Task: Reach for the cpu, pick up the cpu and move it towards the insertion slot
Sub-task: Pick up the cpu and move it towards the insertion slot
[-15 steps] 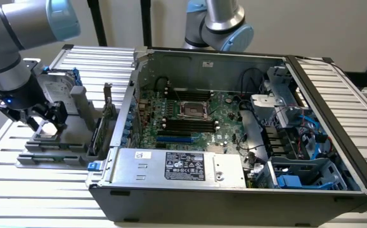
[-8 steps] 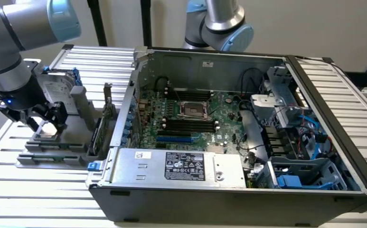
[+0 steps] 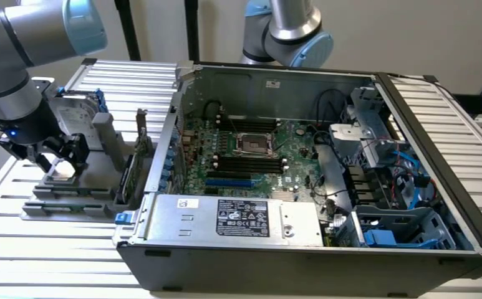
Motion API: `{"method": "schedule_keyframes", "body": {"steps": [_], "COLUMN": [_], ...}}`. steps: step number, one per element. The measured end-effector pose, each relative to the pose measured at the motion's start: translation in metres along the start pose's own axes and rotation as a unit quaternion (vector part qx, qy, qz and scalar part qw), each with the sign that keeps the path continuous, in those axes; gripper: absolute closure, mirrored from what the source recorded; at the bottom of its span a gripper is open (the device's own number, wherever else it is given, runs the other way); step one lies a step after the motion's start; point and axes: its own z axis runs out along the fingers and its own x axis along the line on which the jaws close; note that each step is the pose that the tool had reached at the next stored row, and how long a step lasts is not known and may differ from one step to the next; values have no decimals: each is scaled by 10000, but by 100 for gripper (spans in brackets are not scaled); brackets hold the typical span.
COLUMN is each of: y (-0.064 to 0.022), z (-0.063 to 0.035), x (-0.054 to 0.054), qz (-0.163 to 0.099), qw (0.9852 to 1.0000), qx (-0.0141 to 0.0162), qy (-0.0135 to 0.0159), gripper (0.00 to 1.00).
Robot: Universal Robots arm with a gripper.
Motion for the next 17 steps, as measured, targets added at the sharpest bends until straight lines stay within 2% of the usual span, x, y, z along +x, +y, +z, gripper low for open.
{"method": "schedule_keyframes", "body": {"steps": [5,6,13,14,17], "y": [0,0,0,0,0], "z": [3,3,3,3,3], "x": [0,0,0,0,0], "qz": [0,0,0,0,0], "qw": [10000,10000,10000,10000,10000], "qx": [0,0,0,0,0], "qy": [0,0,0,0,4], "gripper": [31,38,40,46,46]}}
